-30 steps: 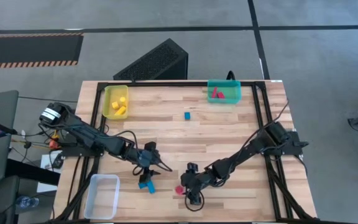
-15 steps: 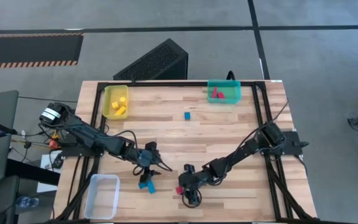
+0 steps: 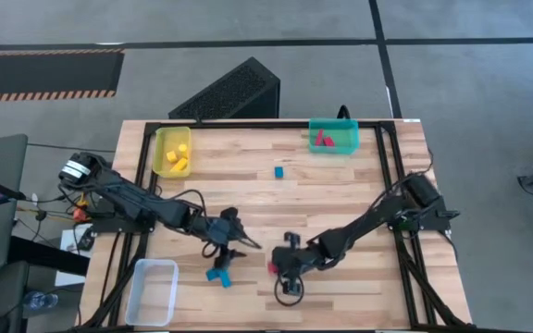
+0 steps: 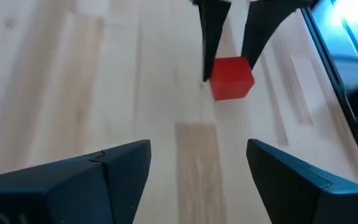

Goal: Sort & place blocks by color
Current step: Put the red block into the blue bin

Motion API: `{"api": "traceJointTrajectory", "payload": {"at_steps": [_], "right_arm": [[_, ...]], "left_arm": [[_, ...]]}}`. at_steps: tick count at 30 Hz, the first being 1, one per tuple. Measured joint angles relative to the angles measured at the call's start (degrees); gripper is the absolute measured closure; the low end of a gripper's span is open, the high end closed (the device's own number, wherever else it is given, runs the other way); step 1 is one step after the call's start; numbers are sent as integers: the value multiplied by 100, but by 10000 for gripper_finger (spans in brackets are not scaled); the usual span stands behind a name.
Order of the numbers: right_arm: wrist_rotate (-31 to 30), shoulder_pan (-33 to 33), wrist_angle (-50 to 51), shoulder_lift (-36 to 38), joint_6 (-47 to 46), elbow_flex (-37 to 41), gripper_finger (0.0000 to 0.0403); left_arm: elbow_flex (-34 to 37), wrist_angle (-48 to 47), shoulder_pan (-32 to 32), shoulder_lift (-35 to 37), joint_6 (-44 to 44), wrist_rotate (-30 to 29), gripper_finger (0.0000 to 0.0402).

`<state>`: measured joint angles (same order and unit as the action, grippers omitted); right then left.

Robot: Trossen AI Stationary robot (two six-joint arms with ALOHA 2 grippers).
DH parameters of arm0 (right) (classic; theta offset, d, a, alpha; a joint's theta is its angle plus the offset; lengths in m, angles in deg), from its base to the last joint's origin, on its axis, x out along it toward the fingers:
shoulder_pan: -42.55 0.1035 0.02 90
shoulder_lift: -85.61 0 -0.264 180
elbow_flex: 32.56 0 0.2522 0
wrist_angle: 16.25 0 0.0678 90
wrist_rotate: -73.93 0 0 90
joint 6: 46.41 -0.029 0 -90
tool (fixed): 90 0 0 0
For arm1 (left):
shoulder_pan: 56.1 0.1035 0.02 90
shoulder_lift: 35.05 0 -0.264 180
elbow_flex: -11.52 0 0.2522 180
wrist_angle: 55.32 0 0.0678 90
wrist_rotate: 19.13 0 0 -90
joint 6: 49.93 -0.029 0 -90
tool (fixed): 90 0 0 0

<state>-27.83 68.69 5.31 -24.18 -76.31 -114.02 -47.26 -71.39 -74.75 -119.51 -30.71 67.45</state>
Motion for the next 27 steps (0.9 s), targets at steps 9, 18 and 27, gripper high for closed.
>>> {"api": "traceJointTrajectory", "payload": {"at_steps": [9,18,27], "right_arm": [[-1483,-243,2100,1555,582,10,289],[-1681,-923,2085,3658,744,1631,289],[-1360,-1657,582,4548,2135,2463,289]], "left_arm": [[-662,-4,935,0,256,488,150],[-1353,50,1981,4,309,566,150],[-1416,1314,2878,-571,1623,1551,150]]}}
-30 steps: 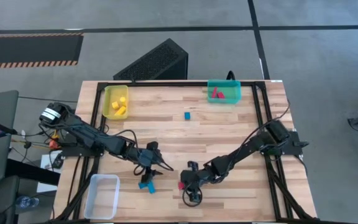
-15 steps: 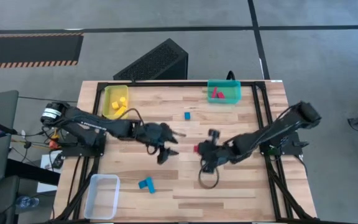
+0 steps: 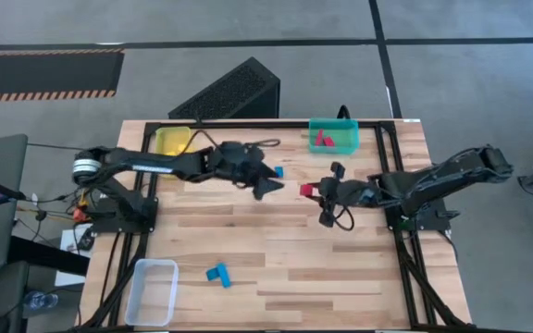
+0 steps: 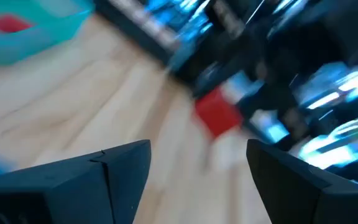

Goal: Sort & place blocks by color
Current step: Put the red block into the blue bin

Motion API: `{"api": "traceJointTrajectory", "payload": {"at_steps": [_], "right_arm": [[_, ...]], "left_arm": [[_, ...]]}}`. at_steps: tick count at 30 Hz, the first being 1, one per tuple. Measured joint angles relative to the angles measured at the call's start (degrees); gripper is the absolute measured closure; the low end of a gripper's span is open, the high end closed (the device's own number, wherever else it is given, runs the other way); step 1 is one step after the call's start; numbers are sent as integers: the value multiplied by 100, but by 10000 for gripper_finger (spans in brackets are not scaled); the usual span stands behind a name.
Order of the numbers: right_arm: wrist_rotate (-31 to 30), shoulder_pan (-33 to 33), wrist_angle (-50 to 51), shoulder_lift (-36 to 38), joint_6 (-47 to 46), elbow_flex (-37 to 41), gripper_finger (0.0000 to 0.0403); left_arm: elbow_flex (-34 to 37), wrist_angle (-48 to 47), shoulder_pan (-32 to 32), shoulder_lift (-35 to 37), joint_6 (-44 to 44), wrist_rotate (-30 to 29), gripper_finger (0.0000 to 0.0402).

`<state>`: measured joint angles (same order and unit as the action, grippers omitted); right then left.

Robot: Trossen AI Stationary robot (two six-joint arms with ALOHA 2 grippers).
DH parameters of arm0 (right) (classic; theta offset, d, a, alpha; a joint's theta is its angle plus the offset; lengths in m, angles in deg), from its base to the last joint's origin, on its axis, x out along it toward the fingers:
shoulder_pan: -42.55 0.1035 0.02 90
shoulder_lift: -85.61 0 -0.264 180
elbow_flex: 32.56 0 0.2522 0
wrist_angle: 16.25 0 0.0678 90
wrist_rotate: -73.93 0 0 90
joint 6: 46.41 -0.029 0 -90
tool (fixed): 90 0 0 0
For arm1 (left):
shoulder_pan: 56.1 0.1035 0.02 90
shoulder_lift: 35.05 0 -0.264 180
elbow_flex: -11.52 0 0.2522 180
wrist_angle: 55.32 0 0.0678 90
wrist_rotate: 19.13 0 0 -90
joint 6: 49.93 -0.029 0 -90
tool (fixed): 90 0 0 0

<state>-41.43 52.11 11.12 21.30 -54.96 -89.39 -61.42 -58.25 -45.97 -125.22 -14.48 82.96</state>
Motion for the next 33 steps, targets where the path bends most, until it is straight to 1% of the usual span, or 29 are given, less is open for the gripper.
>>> {"api": "traceJointTrajectory", "payload": {"at_steps": [3,6,9,11,13,18,21,23,24,27,30,33], "right_arm": [[124,-287,-70,-2,513,0,289],[360,-579,-64,-11,802,2,289],[419,-854,-97,-9,1291,0,287],[423,-1069,-164,-9,1591,0,284],[475,-1286,-261,-9,1842,0,284],[1037,-1789,-353,-75,2288,-1,284],[1183,-2011,-551,-166,2503,-7,283],[1227,-2141,-605,-183,2587,7,282],[1313,-2208,-738,-178,2644,6,282],[1634,-2369,-999,-289,2704,-15,282],[1673,-2483,-1003,-319,2707,-3,282],[1664,-2519,-909,-358,2647,0,281]], "left_arm": [[-1,944,309,-445,785,566,150],[-11,1867,542,-814,1553,900,150],[-9,2362,672,-1081,2117,1053,150],[-9,2359,710,-1153,2329,1023,150],[-9,2358,719,-1224,2380,843,150],[-9,2365,721,-1231,2389,509,150],[-139,2287,743,-1271,2369,374,150],[-338,2336,755,-1424,2323,459,150],[-408,2260,769,-1507,2314,573,150],[-727,2225,778,-1762,2177,681,150],[-956,1927,855,-1802,2056,676,150],[-1100,1514,971,-1788,1716,606,152]]}}
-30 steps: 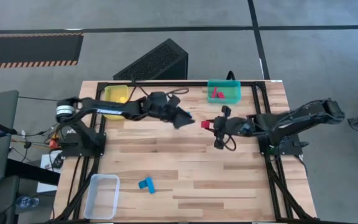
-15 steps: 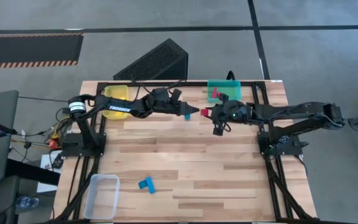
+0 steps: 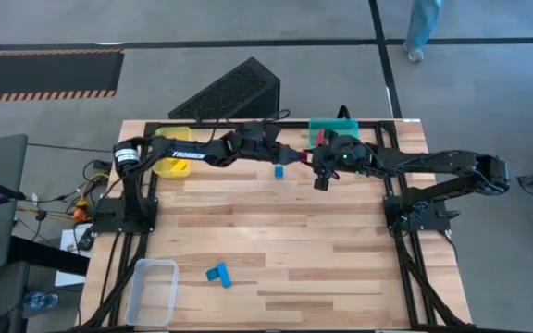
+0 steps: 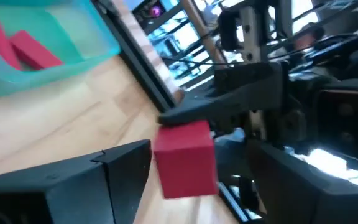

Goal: Sort & place blocks by color
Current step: Put the red block into the blue bin

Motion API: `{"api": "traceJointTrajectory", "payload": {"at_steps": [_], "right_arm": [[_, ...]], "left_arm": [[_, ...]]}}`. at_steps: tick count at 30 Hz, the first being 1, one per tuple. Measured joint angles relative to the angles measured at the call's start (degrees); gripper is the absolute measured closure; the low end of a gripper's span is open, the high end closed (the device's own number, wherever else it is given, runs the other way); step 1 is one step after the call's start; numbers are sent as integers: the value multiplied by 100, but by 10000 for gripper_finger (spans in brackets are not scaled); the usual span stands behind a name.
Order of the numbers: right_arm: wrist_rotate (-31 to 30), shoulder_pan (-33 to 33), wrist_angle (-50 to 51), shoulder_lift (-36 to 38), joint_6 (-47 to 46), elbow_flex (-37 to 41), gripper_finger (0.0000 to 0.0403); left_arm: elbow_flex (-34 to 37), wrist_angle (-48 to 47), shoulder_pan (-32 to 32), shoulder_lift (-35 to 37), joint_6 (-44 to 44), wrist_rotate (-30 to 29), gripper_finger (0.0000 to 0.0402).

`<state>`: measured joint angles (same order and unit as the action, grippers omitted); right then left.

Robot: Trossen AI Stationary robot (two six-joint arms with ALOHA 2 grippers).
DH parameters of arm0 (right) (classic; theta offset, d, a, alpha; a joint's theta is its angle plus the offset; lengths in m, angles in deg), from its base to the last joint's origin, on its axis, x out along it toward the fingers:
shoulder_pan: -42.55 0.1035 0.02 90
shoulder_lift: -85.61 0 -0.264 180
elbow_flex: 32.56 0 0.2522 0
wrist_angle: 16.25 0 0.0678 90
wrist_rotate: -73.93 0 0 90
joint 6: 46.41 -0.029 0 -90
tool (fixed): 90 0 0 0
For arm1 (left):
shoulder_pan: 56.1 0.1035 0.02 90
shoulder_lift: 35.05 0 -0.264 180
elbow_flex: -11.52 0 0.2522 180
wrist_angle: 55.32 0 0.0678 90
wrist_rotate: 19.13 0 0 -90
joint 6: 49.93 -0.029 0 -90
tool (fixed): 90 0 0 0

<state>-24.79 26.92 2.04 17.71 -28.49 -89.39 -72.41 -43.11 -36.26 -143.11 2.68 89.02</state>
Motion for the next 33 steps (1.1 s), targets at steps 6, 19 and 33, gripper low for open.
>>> {"api": "traceJointTrajectory", "payload": {"at_steps": [6,19,33], "right_arm": [[1,-44,-183,4,19,0,281],[-17,-345,-392,-89,420,0,281],[-43,-447,-768,-83,957,-5,280]], "left_arm": [[-101,-105,258,7,48,361,208],[-95,-145,409,6,768,407,248],[-94,-94,594,6,546,567,155]]}}
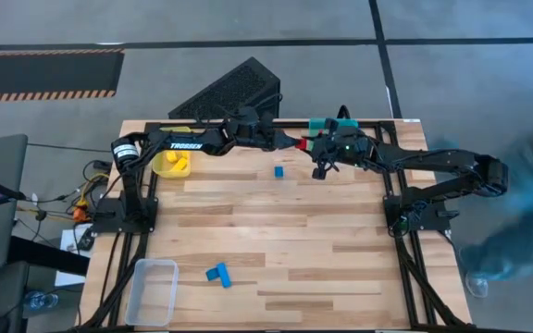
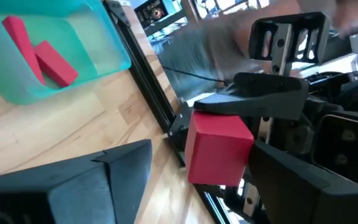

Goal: Sort & place blocks by color
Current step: Put the red block into the blue bin

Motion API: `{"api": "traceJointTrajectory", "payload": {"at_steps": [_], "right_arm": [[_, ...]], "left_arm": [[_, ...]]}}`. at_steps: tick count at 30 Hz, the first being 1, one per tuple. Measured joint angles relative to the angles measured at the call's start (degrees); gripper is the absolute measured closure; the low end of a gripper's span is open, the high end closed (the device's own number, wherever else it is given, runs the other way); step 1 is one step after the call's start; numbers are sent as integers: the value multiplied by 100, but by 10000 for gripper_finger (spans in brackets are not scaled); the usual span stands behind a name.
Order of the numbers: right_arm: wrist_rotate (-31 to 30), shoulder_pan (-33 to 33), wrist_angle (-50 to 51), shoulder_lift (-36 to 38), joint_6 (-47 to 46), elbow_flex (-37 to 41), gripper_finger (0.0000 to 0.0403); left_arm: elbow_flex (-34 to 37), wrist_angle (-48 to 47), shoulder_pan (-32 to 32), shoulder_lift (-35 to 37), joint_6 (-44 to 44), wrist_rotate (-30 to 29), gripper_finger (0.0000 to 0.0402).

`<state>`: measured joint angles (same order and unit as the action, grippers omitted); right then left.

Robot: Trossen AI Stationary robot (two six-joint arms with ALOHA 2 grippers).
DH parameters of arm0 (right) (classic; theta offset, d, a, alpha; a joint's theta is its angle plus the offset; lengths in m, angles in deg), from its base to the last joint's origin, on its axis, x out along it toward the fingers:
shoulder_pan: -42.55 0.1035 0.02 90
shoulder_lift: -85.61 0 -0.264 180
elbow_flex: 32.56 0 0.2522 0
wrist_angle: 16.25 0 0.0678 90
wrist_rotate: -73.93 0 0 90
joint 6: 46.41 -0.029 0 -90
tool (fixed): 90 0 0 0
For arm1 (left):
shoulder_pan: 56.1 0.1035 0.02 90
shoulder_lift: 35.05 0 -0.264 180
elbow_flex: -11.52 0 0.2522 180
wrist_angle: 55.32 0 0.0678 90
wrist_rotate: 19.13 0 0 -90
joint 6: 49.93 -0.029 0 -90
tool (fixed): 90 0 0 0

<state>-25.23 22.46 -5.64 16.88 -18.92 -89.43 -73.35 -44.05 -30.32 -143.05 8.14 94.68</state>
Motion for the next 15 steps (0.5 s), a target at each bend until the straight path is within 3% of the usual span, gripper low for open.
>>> {"api": "traceJointTrajectory", "payload": {"at_steps": [8,15], "right_arm": [[171,-149,-54,-2,140,2,279],[256,-406,-101,-11,105,4,279]], "left_arm": [[-103,285,51,-121,120,13,214],[-580,225,91,-510,161,326,221]]}}
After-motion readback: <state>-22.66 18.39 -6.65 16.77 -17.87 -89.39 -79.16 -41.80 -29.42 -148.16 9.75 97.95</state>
